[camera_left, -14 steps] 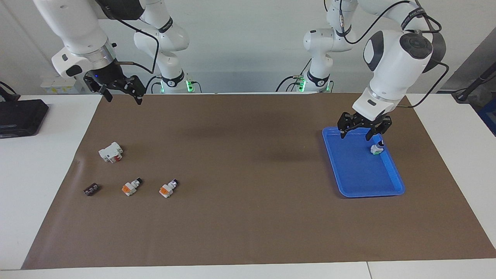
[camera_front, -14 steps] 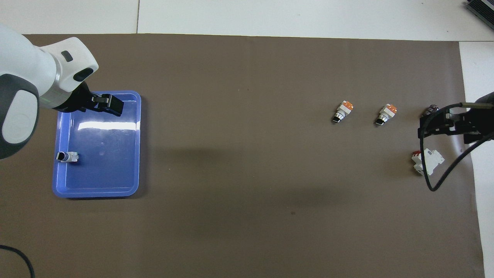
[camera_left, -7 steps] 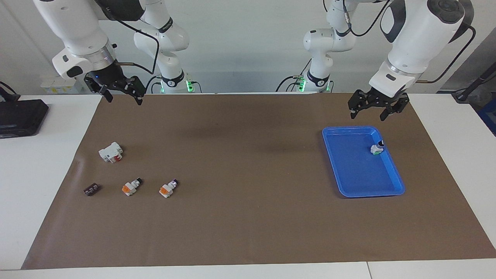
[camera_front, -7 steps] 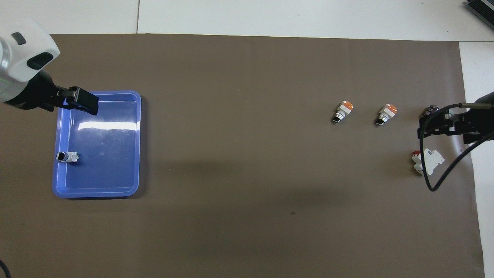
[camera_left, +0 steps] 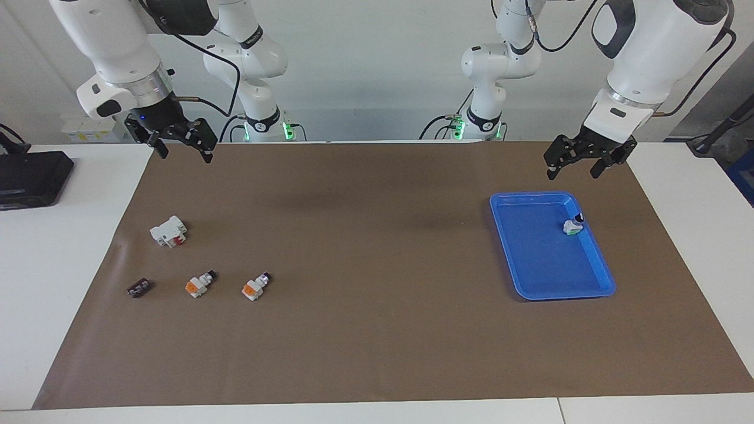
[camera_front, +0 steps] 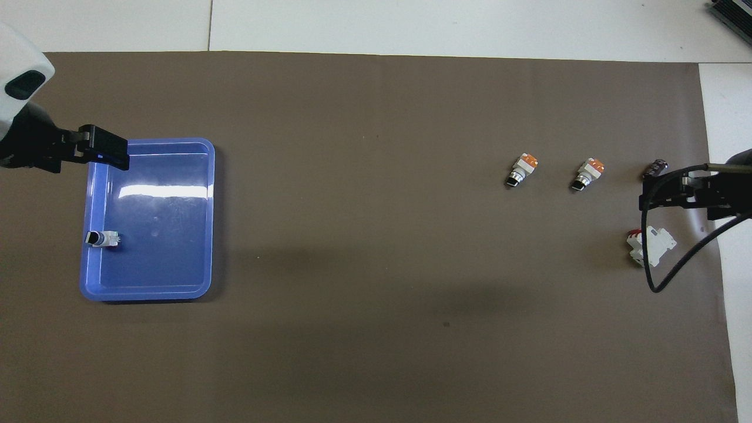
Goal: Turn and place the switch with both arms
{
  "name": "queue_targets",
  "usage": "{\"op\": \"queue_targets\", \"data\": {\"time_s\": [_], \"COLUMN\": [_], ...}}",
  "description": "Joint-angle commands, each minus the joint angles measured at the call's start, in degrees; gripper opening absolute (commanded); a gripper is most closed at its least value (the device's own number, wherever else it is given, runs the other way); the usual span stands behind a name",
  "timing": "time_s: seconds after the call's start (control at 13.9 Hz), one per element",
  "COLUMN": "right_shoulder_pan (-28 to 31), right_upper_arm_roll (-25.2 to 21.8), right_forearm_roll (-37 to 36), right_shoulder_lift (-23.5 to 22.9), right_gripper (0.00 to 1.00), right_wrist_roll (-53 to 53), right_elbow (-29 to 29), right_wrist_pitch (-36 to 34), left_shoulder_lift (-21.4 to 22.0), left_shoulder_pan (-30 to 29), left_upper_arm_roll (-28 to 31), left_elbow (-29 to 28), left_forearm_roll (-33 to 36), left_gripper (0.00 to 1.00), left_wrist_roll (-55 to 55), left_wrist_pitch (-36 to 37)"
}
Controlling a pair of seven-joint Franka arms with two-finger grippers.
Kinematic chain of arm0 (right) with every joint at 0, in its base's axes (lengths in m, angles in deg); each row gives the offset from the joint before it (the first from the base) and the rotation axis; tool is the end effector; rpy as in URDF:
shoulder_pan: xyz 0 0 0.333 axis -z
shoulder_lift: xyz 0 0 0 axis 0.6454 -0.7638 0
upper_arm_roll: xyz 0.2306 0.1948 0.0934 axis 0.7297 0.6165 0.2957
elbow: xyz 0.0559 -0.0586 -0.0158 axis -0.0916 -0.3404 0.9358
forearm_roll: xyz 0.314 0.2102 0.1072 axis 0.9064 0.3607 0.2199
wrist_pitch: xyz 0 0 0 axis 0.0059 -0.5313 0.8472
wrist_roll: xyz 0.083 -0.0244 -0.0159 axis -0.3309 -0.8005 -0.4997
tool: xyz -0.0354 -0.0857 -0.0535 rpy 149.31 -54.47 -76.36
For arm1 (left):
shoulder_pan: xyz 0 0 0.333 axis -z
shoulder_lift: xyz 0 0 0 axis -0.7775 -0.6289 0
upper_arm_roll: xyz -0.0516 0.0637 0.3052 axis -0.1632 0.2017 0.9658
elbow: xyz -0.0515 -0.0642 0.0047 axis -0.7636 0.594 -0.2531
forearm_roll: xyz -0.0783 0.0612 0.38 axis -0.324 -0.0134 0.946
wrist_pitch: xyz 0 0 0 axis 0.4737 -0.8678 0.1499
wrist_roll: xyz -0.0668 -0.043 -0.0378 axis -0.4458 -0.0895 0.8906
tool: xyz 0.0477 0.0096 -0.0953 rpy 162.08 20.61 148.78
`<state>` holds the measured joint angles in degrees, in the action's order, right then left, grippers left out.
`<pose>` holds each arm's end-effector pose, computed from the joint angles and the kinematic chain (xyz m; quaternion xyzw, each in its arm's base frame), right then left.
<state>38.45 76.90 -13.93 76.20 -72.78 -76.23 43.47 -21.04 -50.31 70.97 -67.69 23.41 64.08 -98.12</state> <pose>0.5334 0.0006 0.6173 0.9968 -0.0783 -0.0178 0.0060 0.5818 -0.0688 0.6202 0.9999 -0.0127 0.0004 0.0090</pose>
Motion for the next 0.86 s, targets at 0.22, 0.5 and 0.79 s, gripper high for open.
{"op": "queue_targets", "data": {"time_s": [0.22, 0.5, 0.79], "right_shoulder_pan": [0.87, 0.43, -2.3], "right_upper_arm_roll": [0.37, -0.42, -5.0], "right_forearm_roll": [0.61, 0.34, 0.25], "right_shoulder_lift": [2.49, 2.4, 2.4], "right_gripper": [1.0, 1.0, 1.0], "right_wrist_roll": [-0.52, -0.79, -1.14], "right_elbow": [-2.83, -2.57, -2.48], "right_wrist_pitch": [1.9, 1.02, 1.2], "left_shoulder_lift": [2.66, 2.66, 2.66], "left_shoulder_pan": [-0.45, -0.54, -0.54], "left_upper_arm_roll": [-0.02, 0.07, 0.07], "left_elbow": [-3.75, -3.84, -3.76], "left_forearm_roll": [-0.78, -0.78, -0.78], "left_gripper": [1.0, 1.0, 1.0], "left_wrist_roll": [0.53, 0.53, 0.44], "left_wrist_pitch": [-1.85, -1.85, -1.85]}}
